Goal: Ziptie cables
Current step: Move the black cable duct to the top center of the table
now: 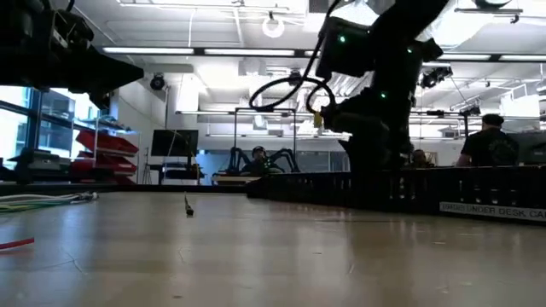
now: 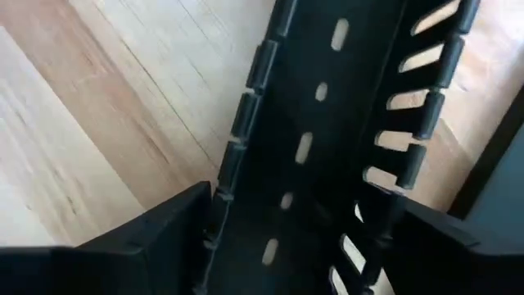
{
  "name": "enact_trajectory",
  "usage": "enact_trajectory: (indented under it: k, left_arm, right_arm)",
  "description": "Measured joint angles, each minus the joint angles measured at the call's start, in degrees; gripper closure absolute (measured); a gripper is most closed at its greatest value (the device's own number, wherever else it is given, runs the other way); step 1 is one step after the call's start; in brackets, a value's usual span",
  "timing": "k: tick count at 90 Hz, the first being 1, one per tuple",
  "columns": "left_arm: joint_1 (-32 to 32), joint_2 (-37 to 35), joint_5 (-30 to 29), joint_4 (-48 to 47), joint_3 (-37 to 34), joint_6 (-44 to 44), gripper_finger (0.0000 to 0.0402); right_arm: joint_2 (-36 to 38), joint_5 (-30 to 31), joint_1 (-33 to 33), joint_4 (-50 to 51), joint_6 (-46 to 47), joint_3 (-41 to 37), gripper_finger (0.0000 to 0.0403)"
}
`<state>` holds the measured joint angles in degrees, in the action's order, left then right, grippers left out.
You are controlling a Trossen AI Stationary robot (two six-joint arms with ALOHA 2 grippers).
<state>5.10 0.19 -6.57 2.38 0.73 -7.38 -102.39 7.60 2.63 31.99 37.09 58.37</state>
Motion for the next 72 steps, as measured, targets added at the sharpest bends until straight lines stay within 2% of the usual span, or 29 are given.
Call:
enact_trajectory:
  k: [10,27,42,58,72]
  left_arm:
    - [0.0,0.0,0.0,0.0,0.0,0.0,0.0402]
    - [0.0,0.0,0.0,0.0,0.0,0.0,0.0402]
    - [0.0,0.0,0.0,0.0,0.0,0.0,0.0402]
    - [0.0,0.0,-0.2,0.0,0.0,0.0,0.0402]
    - [0.0,0.0,-0.2,0.0,0.0,0.0,0.0402]
  right_arm:
    - [0.0,-0.2,0.0,-1.9,-2.8,0.0,0.016]
    - [0.0,-0.8,-2.4,-5.3,-13.2,0.0,0.0211]
    - [0.0,-0.8,-6.0,-5.0,-23.4,1.3,0.0209]
    - [0.0,-1.2,-10.6,-5.6,-41.5,3.9,0.0203]
    - [0.0,-5.4,-15.1,-8.3,-54.7,4.1,0.0202]
